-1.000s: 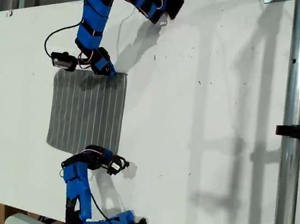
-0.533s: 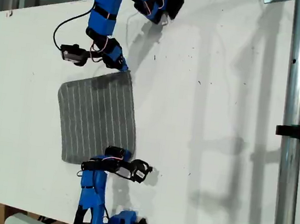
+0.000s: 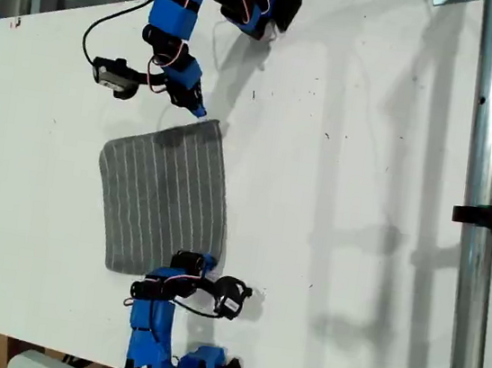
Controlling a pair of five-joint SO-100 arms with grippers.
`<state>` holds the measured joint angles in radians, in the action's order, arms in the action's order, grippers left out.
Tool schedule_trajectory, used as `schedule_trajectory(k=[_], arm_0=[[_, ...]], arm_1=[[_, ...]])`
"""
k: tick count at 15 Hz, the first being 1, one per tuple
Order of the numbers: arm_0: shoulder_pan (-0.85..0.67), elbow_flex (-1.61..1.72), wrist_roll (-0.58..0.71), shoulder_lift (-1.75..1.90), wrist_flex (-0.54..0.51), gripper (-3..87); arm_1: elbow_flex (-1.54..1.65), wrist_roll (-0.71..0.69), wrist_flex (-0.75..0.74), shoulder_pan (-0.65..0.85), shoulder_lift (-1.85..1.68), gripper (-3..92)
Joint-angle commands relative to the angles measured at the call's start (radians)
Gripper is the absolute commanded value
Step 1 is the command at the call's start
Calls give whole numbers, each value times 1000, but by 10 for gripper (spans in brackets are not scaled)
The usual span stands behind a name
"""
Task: Grasp corners of a towel and fold twice.
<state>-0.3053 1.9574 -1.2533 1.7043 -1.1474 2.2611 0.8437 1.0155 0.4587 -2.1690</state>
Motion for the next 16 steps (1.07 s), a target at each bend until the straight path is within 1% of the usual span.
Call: schedule_trajectory(k=[1,2,3,5,7,8,9,10,11,12,13,14,16], arm_0=[[-15,14,80,282,-55,-10],[-20,12,100,360,-89,18],[-11,38,124,442,-71,83],[2,242,193,644,144,168],[20,442,206,850,310,168],[26,578,192,1048,382,156],[28,713,187,1312,382,129],[18,822,175,1598,295,100],[9,882,152,1781,172,65],[20,853,156,1773,117,26],[40,857,153,1778,120,-7],[34,853,146,1778,94,-29],[8,850,147,1778,40,-29]], arm_1=[[34,8,31,26,-267,-3],[57,9,75,44,-374,-3],[80,11,115,60,-466,-3],[143,23,155,64,-617,-3],[195,61,173,38,-769,-3],[232,94,204,29,-904,-3],[258,124,256,20,-1032,-3],[278,144,295,-8,-1121,-3],[273,167,321,-41,-1123,-3],[279,189,330,-72,-1123,-3],[287,196,356,-81,-1123,-3],[290,199,403,-71,-1123,-3],[324,212,410,-69,-1121,-3]])
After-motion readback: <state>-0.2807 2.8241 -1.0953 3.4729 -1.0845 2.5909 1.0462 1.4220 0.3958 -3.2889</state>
